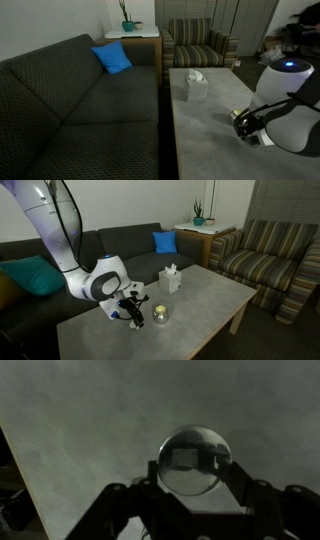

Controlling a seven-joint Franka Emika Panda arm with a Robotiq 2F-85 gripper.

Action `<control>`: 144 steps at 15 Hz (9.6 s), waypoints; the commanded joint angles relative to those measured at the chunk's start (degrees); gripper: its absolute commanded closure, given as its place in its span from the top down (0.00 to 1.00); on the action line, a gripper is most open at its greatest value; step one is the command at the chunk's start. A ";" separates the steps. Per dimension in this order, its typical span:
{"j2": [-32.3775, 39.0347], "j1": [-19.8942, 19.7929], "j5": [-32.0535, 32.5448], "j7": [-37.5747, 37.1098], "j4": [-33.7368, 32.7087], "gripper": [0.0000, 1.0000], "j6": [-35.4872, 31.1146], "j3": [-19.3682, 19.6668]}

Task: Put the silver lid on the silver bottle

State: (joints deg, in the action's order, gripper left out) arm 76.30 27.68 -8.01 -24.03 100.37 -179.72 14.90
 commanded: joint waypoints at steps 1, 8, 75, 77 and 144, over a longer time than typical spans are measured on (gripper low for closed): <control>-7.39 2.91 -2.74 0.78 10.88 0.44 -2.88 1.40; -14.77 7.70 -6.50 1.27 20.60 0.44 -7.85 5.56; 8.73 -27.36 8.18 28.49 -45.32 0.44 47.96 -15.30; 8.72 -27.36 8.33 28.92 -45.40 0.44 48.50 -15.31; 8.39 -26.58 2.95 9.77 -39.21 0.44 35.00 -14.69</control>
State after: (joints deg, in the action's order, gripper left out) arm 84.69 1.77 -3.72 -14.38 60.80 -145.09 0.55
